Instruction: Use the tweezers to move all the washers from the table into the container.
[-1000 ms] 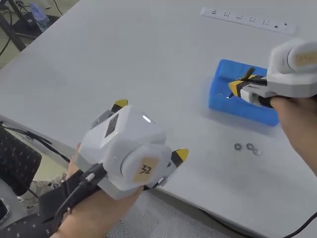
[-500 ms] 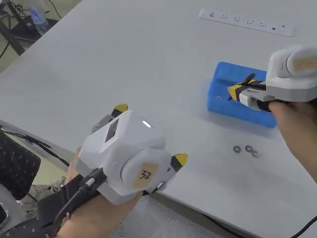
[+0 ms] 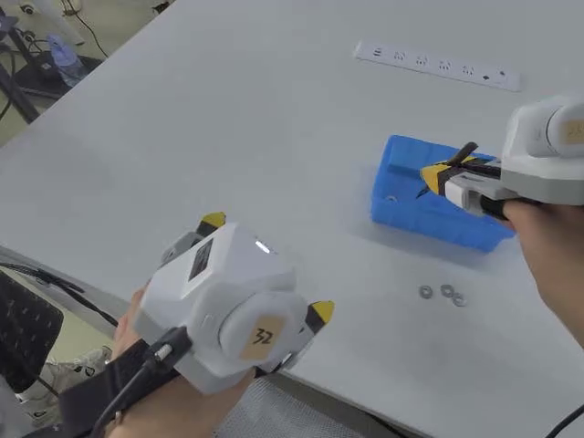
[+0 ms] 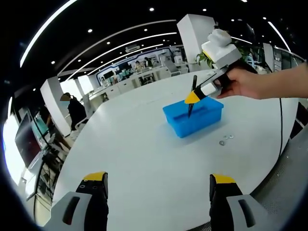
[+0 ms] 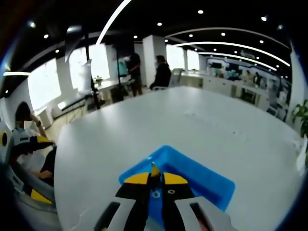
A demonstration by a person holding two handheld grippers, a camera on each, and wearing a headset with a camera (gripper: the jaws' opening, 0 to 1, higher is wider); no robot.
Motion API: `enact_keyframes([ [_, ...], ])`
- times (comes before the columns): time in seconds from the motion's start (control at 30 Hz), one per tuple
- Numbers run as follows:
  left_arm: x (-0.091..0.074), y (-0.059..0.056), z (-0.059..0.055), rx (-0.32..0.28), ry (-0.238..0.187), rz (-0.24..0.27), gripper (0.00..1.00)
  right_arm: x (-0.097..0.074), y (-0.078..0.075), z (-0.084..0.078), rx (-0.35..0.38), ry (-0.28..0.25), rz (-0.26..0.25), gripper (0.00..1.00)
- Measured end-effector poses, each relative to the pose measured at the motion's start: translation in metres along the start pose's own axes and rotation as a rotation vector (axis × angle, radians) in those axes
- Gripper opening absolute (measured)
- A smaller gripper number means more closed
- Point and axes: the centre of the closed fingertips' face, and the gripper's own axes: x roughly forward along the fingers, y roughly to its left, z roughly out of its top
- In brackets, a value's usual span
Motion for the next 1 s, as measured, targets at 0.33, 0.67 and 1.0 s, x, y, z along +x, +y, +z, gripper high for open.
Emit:
enact_keyframes([
  [0.33, -0.001, 0.000, 0.001, 0.002, -0.008, 0.000, 0.89, -0.041, 0.033, -0.002, -0.009, -0.013, 0.031, 0.05],
  [0.67, -0.002, -0.003, 0.003, 0.022, -0.014, -0.007, 0.90, -0.052, 0.050, -0.047, -0.008, 0.066, 0.034, 0.05],
  [1.0, -0.002, 0.000, 0.003, 0.020, -0.016, 0.004, 0.91, -0.050, 0.054, -0.077, 0.018, 0.132, 0.034, 0.05],
])
